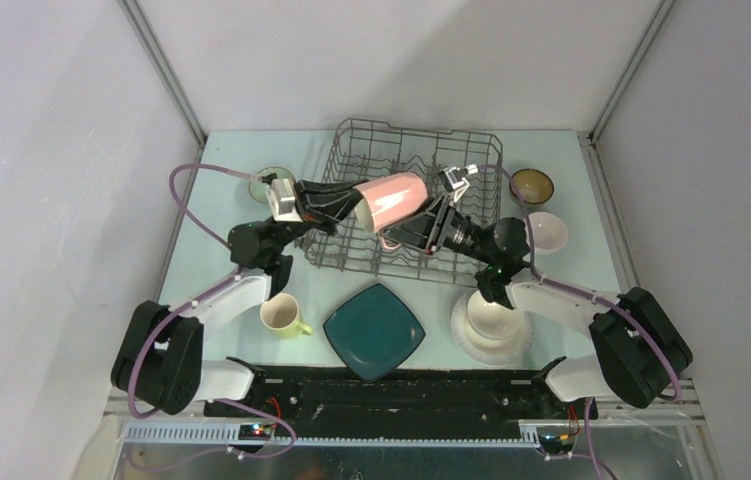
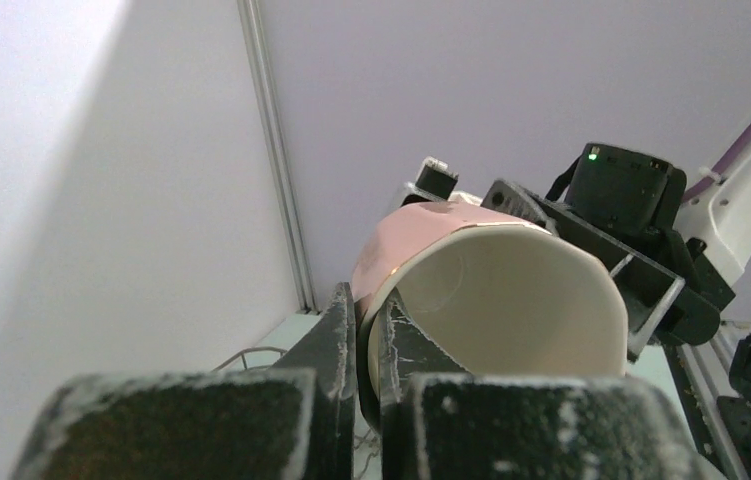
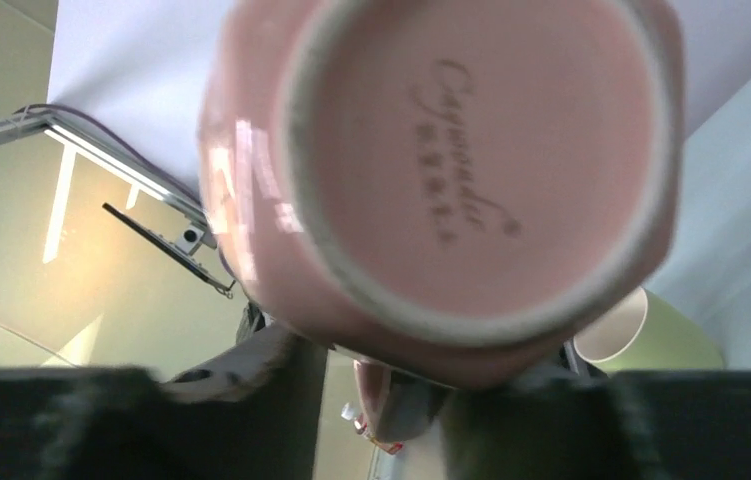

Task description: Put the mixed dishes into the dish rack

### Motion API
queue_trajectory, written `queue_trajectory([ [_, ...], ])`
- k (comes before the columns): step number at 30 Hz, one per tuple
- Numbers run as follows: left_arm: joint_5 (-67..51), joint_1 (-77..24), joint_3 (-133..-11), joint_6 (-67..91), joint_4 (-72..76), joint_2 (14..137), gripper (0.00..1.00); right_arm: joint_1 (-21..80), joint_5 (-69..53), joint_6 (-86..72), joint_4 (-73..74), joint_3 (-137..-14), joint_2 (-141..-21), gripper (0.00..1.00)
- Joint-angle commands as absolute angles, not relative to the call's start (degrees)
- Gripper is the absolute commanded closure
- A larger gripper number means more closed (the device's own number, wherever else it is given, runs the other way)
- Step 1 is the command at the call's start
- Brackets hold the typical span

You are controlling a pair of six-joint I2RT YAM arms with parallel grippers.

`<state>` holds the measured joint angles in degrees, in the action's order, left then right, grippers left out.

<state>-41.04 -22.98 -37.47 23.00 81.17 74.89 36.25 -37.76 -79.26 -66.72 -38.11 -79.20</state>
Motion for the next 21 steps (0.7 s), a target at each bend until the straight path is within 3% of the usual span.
queue_trajectory([
  [1, -40.6, -23.4, -41.8, 23.1, 87.8, 74.8, 1.00, 36.9, -36.9, -79.8, -68.2, -41.3, -78.5, 0.63],
  [2, -40.8, -23.5, -42.1, 23.1, 87.8, 75.1, 1.00, 37.0, -37.1, -79.7, -67.8, -41.5, -78.5, 0.70],
  [3, -40.9, -23.5, -42.5, 23.3, 87.8, 75.5, 1.00, 37.1, -37.4, -79.5, -66.9, -42.0, -78.6, 0.89],
  [4, -41.0, -23.5, -42.6, 23.3, 87.9, 75.8, 1.00, 37.1, -38.0, -79.5, -66.3, -42.6, -78.6, 0.96],
  [5, -40.1, -23.4, -42.6, 23.4, 87.9, 76.0, 0.90, 37.1, -38.3, -79.0, -65.3, -42.9, -78.5, 1.00],
  [7, -37.5, -23.4, -41.9, 23.9, 87.9, 75.5, 0.71, 36.6, -39.0, -78.2, -64.6, -43.2, -78.2, 1.00],
  [11, -32.7, -23.4, -37.6, 22.6, 87.8, 72.1, 0.47, 30.9, -39.1, -75.8, -59.4, -43.2, -75.8, 1.00],
  [16, -26.4, -23.2, -30.0, 21.3, 86.6, 66.2, 0.41, 23.9, -33.3, -64.4, -39.1, -44.1, -70.3, 1.00],
  [21, -19.9, -23.0, -24.1, 19.8, 77.6, 58.7, 0.36, 22.8, -9.6, -43.7, -10.1, -54.0, -68.4, 1.00],
])
